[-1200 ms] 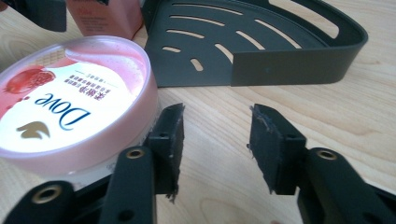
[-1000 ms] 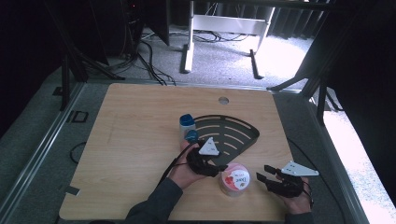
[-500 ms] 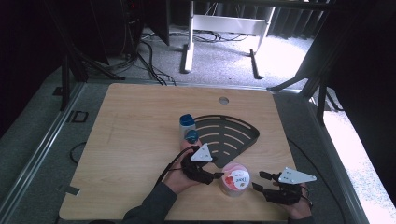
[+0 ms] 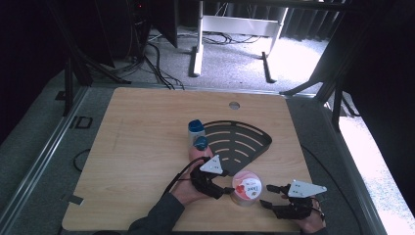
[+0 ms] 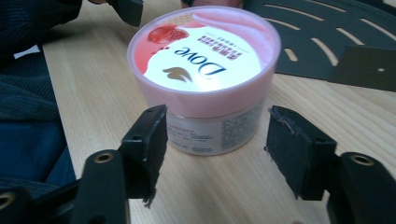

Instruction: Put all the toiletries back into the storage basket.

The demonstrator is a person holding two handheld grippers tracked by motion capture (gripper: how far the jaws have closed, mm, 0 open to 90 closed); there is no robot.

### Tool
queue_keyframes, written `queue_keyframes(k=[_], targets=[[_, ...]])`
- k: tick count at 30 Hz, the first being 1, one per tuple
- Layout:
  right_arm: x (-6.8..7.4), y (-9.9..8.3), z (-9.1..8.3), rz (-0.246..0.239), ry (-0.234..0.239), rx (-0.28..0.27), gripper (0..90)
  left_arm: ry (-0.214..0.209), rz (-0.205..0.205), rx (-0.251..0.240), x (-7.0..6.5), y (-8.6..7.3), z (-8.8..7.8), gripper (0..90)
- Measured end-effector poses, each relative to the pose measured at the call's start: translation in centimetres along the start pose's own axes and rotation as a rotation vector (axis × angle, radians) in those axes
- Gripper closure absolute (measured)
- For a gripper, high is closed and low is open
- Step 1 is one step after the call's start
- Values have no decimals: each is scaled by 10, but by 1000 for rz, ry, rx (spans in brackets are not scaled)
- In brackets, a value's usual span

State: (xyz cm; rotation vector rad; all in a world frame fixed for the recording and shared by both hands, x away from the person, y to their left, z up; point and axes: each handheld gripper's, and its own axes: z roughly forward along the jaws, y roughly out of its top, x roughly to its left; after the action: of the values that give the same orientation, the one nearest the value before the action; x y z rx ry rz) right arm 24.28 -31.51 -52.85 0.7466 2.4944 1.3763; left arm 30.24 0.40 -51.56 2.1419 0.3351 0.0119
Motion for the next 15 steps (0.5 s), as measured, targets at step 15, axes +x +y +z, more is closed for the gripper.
queue_keyframes(k=[15], targets=[[2,5,21,-34,20,58,276,-29,58,64,-6,-7,22,271]])
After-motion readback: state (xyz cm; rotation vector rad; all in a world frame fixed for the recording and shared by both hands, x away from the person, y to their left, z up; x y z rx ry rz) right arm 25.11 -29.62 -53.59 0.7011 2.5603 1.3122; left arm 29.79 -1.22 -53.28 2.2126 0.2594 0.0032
